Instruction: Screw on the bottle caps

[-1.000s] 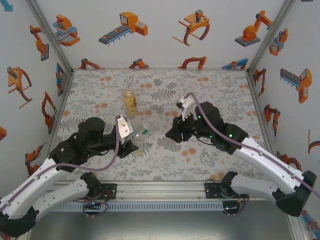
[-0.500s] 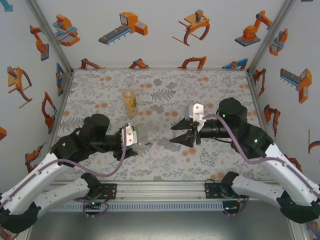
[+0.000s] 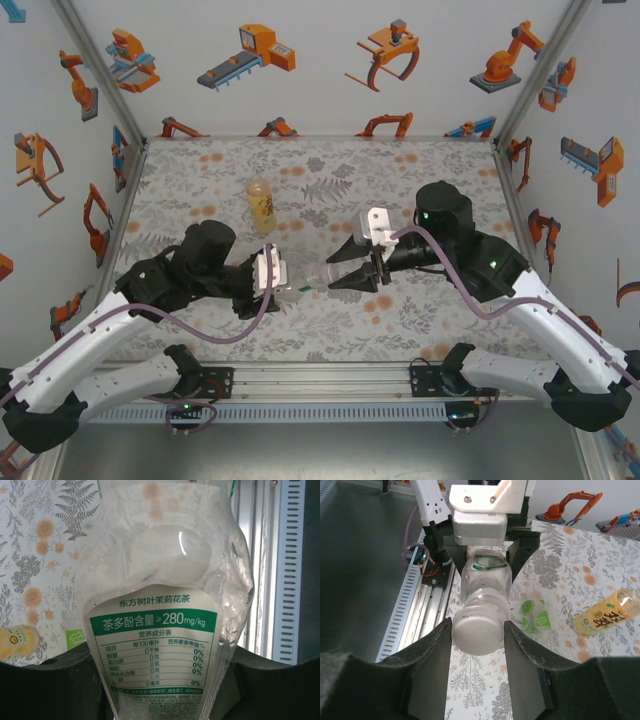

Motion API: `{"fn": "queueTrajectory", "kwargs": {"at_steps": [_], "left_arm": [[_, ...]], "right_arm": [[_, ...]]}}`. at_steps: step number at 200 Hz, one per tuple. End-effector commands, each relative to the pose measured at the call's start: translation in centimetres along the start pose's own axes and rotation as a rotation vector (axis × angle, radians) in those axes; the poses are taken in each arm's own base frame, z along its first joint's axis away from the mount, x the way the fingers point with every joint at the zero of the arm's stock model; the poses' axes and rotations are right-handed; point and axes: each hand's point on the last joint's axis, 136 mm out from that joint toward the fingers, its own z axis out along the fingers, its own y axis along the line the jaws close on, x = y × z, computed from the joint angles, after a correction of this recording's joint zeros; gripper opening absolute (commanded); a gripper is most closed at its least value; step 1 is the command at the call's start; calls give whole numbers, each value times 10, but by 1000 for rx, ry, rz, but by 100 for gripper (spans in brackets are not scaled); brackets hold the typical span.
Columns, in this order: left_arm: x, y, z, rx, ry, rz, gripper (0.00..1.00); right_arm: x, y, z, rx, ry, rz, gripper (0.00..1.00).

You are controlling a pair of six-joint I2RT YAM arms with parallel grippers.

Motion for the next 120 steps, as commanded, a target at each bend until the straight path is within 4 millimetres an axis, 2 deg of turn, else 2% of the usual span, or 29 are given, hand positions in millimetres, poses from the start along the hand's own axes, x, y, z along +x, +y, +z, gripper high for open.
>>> {"fn": "queueTrajectory", "kwargs": {"at_steps": [1, 46, 120], "left_arm": [[-9, -5, -4, 35, -12, 26, 0], [-8, -9, -2, 51, -7, 32, 0], [-12, -9, -2, 56, -14, 39, 0]], "right_arm": [[-8, 2, 0, -7, -4, -34, 0], [5, -1, 5, 10, 56, -24, 0], [7, -2, 9, 1, 63, -22, 0]]}}
